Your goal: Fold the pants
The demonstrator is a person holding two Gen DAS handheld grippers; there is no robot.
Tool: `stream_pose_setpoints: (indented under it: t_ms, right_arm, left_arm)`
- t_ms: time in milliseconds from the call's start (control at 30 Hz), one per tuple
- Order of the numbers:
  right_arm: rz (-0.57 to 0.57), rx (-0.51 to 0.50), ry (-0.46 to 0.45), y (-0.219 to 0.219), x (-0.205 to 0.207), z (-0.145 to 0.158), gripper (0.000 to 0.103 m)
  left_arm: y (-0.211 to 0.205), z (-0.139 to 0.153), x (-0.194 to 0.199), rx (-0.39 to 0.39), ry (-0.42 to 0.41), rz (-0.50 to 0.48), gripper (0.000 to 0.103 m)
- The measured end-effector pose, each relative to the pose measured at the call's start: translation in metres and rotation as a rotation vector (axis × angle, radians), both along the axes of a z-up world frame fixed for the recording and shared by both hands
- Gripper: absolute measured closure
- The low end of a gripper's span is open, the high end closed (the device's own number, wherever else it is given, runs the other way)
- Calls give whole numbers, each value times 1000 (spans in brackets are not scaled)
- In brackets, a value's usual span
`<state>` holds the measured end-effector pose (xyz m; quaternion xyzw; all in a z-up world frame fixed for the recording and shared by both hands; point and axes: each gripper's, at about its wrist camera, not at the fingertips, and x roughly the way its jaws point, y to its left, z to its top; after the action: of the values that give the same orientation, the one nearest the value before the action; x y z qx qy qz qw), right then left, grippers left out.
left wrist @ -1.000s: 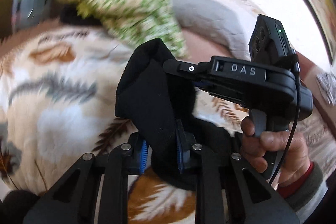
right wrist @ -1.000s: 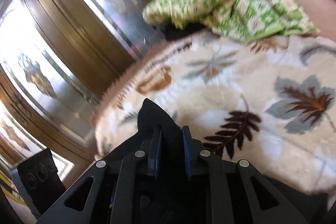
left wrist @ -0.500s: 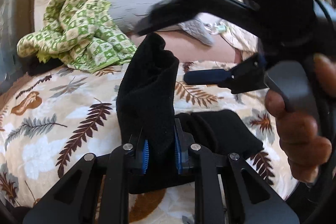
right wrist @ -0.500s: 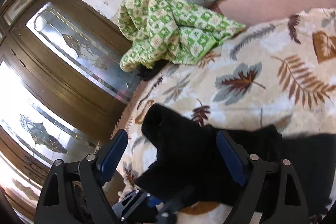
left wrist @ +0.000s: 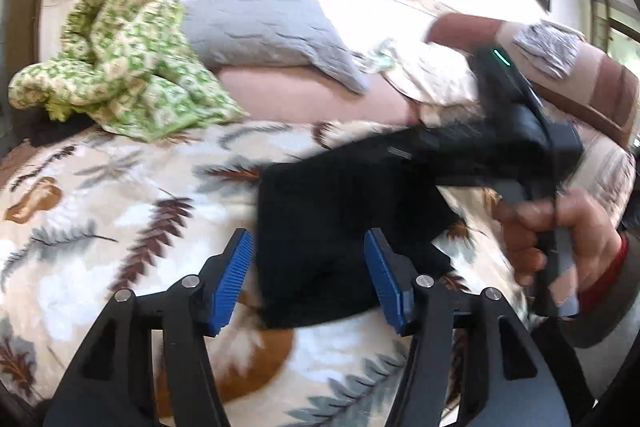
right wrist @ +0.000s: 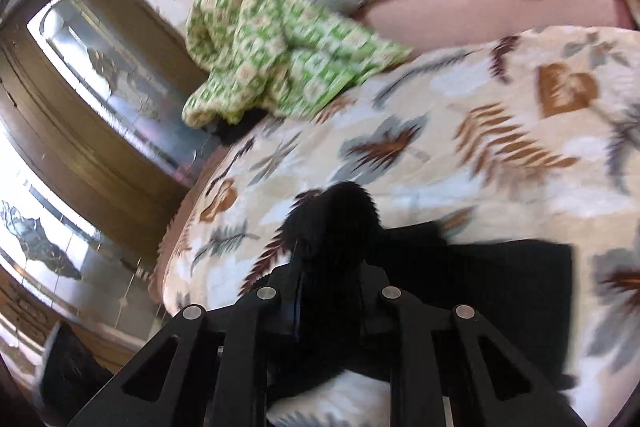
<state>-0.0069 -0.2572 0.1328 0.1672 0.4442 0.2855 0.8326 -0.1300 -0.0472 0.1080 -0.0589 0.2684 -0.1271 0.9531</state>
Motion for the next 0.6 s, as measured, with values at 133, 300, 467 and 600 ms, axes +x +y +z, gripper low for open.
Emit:
stream_pose_setpoints:
  t_ms: [133, 300, 467, 600]
  right_arm:
    - [-84, -13, 14, -45, 2, -6, 86]
    - [-175, -191, 14, -63, 18, -27, 86]
    - [-172, -255, 64, -64, 36, -58, 86]
    - [-161, -269, 62, -59, 38, -65, 86]
  left_arm:
    - [10, -8, 26, 29, 69, 86, 46]
    - [-9, -33, 48, 52, 140, 75, 46]
    - [-38, -56, 57, 101, 198, 28, 46]
    - [-45, -70, 65, 124, 234, 24, 45]
